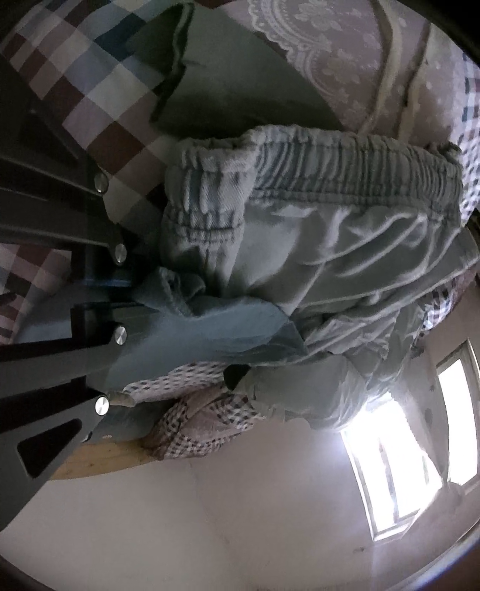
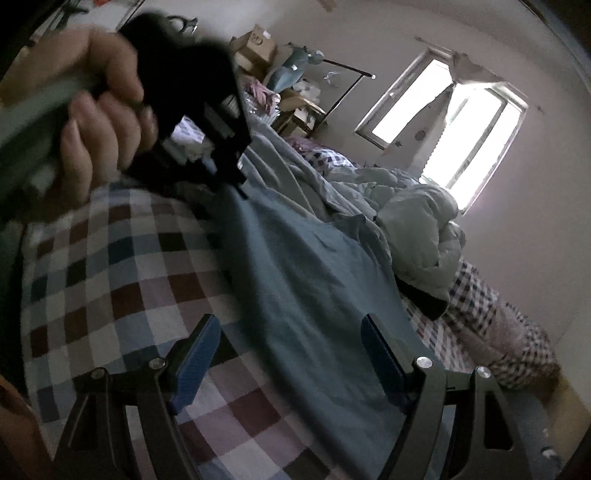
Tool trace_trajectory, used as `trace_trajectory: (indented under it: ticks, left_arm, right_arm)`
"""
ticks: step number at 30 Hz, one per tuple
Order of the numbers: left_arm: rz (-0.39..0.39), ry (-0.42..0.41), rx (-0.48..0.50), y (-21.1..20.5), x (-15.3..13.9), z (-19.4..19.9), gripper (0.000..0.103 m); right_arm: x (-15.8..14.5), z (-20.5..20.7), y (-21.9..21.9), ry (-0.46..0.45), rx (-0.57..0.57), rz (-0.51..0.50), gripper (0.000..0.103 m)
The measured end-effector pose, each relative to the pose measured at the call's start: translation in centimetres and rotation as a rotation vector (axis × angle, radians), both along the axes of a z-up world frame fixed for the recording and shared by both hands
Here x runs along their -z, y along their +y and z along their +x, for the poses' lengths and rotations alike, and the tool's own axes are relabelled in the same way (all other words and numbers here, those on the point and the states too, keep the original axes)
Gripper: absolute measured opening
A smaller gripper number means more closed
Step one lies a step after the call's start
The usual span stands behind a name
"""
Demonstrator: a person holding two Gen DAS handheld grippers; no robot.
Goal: Fold clothes
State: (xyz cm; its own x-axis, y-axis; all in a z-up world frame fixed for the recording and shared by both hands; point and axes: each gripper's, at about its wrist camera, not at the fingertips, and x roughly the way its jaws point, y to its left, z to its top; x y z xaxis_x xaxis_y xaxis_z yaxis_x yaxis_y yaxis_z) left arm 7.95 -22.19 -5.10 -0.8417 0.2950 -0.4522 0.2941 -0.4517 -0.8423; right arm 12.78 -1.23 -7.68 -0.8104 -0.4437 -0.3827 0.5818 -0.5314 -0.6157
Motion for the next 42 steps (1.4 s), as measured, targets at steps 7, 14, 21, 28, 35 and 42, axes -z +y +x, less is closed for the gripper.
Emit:
trace_trajectory:
  ticks: [7,14,21,28,35,42]
  left_arm:
    - [0.018,0.049,0.019,-0.6,-1.2,0.2,0.003]
    - [0.014,0.061,0.029,-1.2,-1.7,0.2,0.003]
    - [0.015,0.064,0.023,-1.5,-1.8,0.3,0.003]
    - [0.018,0.071,0.007,-1.6,-2.0,0.3,0.003]
    - [0.015,0.060,0.003,-1.5,-1.9,0.2,0.003]
    - [0.012,0.051,0.001,-1.6,-1.8,0.1,0.003]
  right_arm:
    - [1.8,-1.1,-1.1,0.114,0.090,0.096,0.082]
    - [1.5,-2.6,2.9,0.174,0.192,0.144,0.082]
    - [1.6,-4.3,10.1,0.213,0.332,0.248,0.082]
    - [2.3,-7.0,17.5,0.231,0.501,0.378,0.082]
    - [1.2,-8.4,23.9,0.198,0.675,0.414,0.082]
    - [1.1,-7.5,26.2,0.208,0.720,0.438,0.082]
